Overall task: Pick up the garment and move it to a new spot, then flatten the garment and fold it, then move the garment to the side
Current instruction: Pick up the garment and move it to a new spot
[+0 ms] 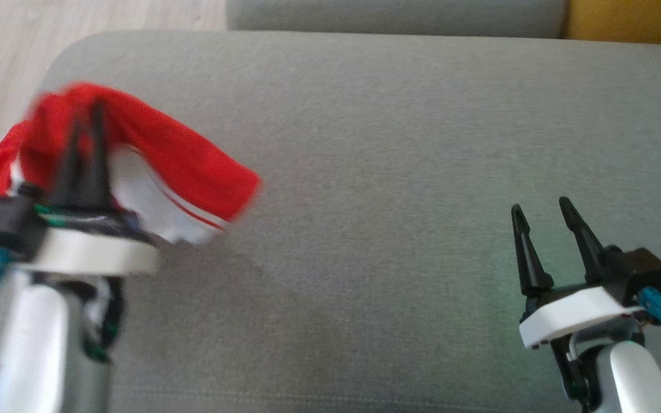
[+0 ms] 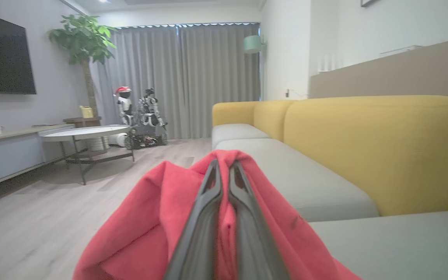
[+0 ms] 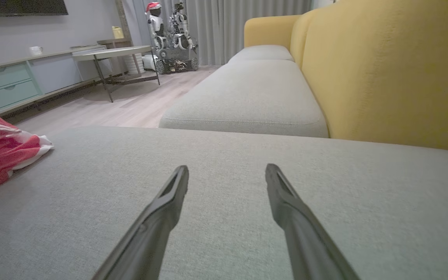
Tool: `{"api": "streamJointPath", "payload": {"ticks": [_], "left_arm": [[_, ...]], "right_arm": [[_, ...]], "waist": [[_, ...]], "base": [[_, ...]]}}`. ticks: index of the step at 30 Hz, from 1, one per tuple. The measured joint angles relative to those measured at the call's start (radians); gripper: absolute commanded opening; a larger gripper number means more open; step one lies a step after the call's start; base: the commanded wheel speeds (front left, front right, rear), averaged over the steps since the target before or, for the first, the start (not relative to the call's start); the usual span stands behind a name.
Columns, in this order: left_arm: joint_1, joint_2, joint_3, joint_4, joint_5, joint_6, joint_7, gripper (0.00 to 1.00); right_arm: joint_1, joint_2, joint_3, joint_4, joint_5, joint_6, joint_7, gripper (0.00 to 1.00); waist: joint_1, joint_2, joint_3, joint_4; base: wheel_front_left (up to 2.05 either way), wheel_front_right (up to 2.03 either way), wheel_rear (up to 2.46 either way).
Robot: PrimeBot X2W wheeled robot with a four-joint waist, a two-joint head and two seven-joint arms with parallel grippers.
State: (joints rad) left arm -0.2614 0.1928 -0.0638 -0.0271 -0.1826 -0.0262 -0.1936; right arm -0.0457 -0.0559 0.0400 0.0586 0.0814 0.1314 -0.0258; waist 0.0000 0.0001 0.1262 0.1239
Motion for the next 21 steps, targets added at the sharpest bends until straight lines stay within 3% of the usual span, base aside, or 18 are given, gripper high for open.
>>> {"api": "streamJointPath", "payload": {"ticks": [3,7,13,21], "left_arm": [[0.061,-0.034,-0.09,-0.074,0.014,-0.002,0.044,0.0],[0.061,-0.059,-0.182,-0.064,0.026,-0.027,0.073,0.0],[0.011,-0.097,-0.302,0.037,0.036,-0.061,0.099,0.0],[-0.176,-0.127,-0.478,0.223,0.01,-0.094,0.15,0.0]], "right_arm": [[0.021,0.006,-0.004,-0.01,0.007,0.0,0.005,1.0],[0.019,0.007,0.007,-0.021,0.025,0.0,0.008,1.0],[0.013,0.008,0.027,-0.035,0.034,0.0,0.009,1.0],[-0.037,0.008,0.045,-0.035,0.053,0.0,0.0,1.0]], "waist": [[0.0,0.0,-0.02,-0.037],[0.0,0.0,-0.022,-0.079],[0.0,0.0,-0.008,-0.151],[0.0,0.0,0.052,-0.295]], "base": [[0.0,0.0,0.0],[0.0,0.0,0.0],[0.0,0.0,0.0],[0.0,0.0,0.0]]}}
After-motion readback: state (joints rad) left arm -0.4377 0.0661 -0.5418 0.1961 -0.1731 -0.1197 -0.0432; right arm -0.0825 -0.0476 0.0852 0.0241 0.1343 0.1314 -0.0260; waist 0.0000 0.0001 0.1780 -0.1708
